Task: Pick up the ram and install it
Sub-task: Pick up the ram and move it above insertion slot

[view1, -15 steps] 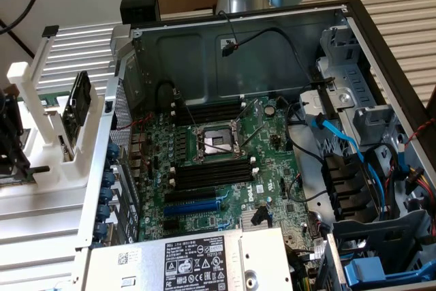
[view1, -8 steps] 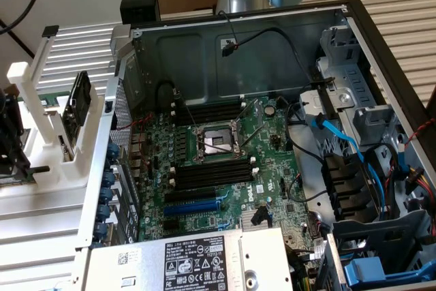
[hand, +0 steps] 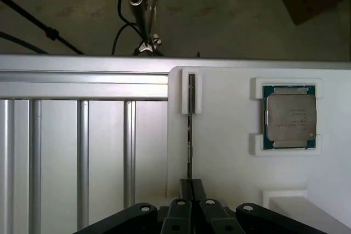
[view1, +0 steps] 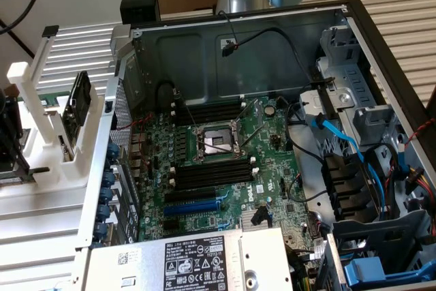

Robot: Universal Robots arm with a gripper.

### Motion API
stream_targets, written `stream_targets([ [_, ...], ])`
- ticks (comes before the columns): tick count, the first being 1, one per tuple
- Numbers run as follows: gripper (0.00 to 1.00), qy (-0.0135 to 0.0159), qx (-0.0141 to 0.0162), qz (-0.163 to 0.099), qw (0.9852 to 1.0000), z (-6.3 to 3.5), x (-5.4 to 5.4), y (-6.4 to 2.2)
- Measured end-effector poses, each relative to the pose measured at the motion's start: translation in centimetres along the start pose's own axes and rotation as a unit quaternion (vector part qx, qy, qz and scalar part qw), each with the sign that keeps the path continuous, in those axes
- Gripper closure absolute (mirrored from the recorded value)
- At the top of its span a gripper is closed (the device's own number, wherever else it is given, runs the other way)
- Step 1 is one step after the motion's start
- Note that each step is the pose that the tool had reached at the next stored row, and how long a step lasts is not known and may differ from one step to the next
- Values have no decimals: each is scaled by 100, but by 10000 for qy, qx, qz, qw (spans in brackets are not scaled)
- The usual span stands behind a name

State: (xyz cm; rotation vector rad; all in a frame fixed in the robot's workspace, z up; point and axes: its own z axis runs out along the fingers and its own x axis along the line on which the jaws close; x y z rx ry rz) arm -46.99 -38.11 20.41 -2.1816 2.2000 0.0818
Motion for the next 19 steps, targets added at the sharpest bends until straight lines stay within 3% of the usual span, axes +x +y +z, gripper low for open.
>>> stream_targets([
  [16, 88, 0, 0, 0, 10000, 0, 0, 0],
  [19, 88, 4, 1, -1, 10000, -42, -2, 0],
])
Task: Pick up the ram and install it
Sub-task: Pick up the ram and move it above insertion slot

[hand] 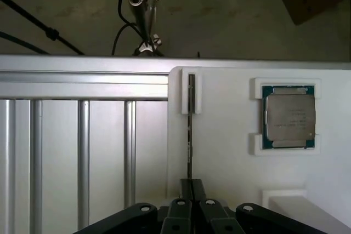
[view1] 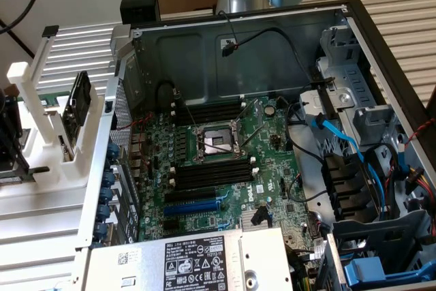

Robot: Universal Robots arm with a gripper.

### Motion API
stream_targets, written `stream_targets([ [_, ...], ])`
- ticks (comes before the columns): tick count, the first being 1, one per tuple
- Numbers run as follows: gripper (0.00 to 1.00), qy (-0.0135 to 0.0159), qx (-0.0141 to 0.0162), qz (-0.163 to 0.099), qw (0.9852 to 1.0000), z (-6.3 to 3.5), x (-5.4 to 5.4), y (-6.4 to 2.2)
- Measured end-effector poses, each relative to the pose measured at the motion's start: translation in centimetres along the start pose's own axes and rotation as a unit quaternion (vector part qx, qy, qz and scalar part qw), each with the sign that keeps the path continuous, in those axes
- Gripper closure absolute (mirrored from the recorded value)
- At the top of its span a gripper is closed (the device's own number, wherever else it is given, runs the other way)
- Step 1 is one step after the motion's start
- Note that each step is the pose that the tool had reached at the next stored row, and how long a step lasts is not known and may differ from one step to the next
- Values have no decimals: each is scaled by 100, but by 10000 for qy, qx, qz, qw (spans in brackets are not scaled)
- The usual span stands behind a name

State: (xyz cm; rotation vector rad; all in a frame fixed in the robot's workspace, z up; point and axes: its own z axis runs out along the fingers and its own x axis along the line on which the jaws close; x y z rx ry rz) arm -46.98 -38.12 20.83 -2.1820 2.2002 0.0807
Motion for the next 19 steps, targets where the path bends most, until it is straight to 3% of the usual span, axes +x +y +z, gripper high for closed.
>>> stream_targets([
  [1, 88, 5, -1, 0, 10000, -24, -2, 2],
  [3, 88, 66, 0, 1, 10000, -181, -19, 6],
  [5, 88, 90, 0, 1, 10000, -244, -31, 8],
  [7, 88, 133, 0, 1, 9999, -385, -47, 10],
  [15, 88, 180, 2, 5, 9998, -751, -72, 14],
  [19, 88, 223, 2, 15, 9998, -925, -84, 15],
])
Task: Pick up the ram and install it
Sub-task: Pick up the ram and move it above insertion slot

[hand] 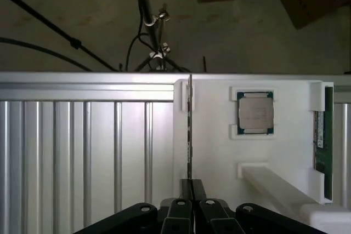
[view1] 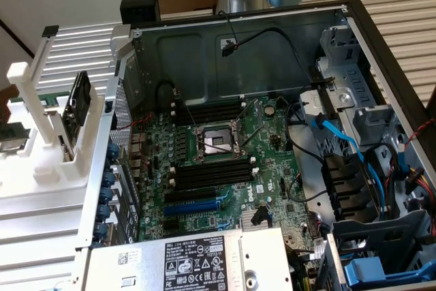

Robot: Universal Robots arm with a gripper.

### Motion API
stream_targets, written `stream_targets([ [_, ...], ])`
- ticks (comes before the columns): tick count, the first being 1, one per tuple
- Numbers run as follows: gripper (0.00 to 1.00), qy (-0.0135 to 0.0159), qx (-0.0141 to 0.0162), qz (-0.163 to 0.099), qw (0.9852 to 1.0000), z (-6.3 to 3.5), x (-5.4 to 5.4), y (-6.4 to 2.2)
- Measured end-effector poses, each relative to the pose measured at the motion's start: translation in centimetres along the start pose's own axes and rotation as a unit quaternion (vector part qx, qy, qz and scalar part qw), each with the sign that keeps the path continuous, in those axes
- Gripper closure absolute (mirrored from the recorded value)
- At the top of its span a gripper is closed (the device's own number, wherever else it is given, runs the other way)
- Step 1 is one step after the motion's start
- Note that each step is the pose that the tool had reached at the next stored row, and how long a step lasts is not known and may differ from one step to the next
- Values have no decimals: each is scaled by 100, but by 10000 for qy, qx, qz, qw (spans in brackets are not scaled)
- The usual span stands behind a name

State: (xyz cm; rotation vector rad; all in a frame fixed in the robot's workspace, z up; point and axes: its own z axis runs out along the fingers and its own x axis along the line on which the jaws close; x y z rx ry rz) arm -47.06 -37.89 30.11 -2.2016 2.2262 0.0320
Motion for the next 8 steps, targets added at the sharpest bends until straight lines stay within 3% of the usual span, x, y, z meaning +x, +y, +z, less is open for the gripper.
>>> stream_targets([
  [8, 88, 54, 1, 6, 10000, -309, -7, 2],
])
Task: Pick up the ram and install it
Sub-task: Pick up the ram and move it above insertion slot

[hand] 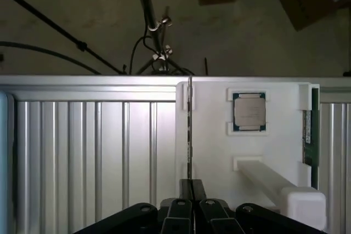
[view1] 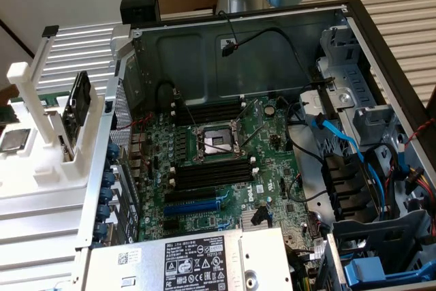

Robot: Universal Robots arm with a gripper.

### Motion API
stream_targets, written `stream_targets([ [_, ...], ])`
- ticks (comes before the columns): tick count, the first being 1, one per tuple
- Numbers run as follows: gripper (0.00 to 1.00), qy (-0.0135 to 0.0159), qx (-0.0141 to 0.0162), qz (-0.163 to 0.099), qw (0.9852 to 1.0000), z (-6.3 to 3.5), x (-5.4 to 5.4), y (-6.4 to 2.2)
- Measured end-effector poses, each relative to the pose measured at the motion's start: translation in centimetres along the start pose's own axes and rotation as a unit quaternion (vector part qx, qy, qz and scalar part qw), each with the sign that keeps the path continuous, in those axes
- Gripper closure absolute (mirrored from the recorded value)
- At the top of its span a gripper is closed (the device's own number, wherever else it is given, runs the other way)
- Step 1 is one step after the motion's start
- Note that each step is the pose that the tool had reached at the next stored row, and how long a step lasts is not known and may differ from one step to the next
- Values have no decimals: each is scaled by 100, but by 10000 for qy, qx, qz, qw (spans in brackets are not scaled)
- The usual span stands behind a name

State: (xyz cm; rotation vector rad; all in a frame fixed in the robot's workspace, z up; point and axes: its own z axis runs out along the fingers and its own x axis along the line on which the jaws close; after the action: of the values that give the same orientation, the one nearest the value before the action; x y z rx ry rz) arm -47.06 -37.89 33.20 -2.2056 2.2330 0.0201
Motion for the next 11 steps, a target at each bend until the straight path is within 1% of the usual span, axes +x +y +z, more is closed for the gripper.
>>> stream_targets([
  [4, 88, 46, 1, 5, 10000, -118, -1, -3],
  [5, 88, 68, 0, 6, 10000, -140, -2, -3],
  [6, 88, 97, 3, 7, 10000, -139, -2, -4],
  [9, 88, 98, 2, 6, 10000, -140, -1, -4],
  [11, 88, 111, 1, 5, 9999, -141, -1, -6],
])
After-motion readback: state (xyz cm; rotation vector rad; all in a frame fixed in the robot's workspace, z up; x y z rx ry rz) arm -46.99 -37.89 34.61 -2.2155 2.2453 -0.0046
